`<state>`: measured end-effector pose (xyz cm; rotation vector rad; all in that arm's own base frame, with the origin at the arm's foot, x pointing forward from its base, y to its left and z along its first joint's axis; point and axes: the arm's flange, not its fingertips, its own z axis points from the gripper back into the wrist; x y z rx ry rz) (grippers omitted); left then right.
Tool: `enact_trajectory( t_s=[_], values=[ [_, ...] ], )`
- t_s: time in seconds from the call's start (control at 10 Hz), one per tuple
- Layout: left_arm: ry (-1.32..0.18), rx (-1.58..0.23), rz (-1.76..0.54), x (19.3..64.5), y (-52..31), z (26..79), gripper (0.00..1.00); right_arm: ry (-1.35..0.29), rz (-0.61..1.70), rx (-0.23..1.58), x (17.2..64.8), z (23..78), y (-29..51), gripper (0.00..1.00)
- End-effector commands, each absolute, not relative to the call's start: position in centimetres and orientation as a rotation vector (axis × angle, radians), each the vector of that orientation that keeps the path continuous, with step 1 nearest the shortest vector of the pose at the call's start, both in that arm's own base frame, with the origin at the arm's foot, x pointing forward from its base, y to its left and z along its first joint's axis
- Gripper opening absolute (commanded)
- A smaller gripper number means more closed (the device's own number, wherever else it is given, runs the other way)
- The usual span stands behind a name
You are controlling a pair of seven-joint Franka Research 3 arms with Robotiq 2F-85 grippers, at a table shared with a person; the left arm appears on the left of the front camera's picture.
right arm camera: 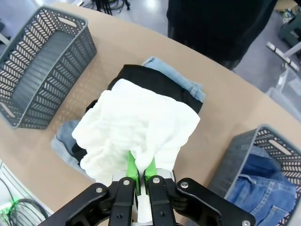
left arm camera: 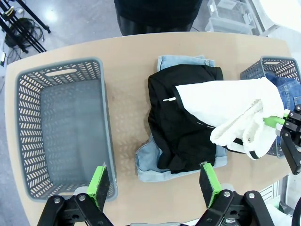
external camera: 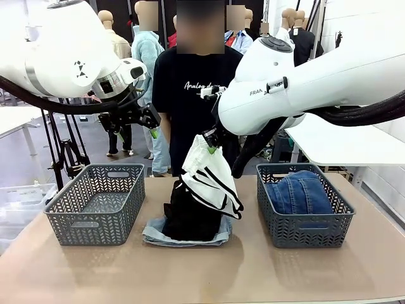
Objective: Sort the tops and bottoms.
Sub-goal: Lift clothes from the center of the table with your right hand.
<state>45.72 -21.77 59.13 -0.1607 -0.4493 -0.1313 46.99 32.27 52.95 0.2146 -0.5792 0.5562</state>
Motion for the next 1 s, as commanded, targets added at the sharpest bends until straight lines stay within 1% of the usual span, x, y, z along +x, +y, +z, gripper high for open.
enact_trajectory(
  t_s=[0.0, 0.9],
  values=[
    [-0.457, -0.163, -0.128, 45.86, -21.56, 59.21, 1.00, -0.583, 0.554, 0.216, 47.21, 53.20, 32.20, 0.00],
    [-0.457, -0.163, -0.128, 45.86, -21.56, 59.21, 1.00, -0.583, 0.554, 0.216, 47.21, 53.20, 32.20, 0.00]
  ],
)
